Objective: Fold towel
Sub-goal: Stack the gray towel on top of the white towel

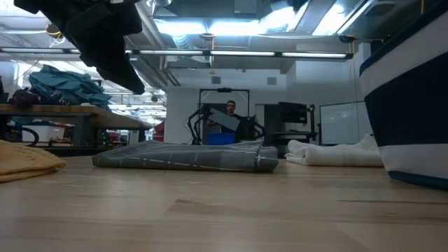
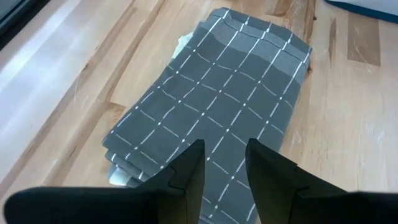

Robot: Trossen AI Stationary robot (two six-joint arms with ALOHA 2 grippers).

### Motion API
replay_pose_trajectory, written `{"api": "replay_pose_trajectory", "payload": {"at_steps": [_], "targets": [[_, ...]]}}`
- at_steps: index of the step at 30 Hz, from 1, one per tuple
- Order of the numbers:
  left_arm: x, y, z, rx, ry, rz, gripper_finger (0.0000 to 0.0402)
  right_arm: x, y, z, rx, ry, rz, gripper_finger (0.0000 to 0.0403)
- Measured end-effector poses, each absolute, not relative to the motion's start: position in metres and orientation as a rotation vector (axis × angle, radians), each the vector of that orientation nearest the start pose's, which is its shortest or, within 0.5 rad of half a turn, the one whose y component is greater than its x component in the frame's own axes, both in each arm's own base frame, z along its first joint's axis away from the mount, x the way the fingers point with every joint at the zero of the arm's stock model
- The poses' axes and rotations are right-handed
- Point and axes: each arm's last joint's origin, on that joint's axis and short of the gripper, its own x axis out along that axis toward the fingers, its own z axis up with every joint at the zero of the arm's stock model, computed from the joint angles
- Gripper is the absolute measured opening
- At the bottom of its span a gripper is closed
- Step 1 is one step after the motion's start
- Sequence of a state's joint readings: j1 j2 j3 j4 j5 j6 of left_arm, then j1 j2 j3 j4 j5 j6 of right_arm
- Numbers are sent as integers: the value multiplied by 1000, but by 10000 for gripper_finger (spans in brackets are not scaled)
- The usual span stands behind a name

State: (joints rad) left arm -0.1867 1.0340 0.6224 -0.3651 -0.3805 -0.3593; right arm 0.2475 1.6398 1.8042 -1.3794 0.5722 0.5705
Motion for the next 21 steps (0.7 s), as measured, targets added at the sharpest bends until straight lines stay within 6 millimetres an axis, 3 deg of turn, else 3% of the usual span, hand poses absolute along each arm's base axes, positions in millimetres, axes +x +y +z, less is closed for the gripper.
{"api": "replay_pose_trajectory", "payload": {"at_steps": [5, 11, 17, 21], "targets": [[200, -27, 221, -121, 702, 313, 107, 282, 64, 308, 154, 951, -484, 206], [198, -24, 219, -127, 724, 331, 107, 277, 64, 249, 346, 703, -368, 206], [190, -7, 211, -333, 796, 526, 107, 289, 71, 221, 471, 574, -191, 206], [184, 3, 207, -385, 844, 620, 107, 295, 72, 215, 646, 529, -288, 206]]}}
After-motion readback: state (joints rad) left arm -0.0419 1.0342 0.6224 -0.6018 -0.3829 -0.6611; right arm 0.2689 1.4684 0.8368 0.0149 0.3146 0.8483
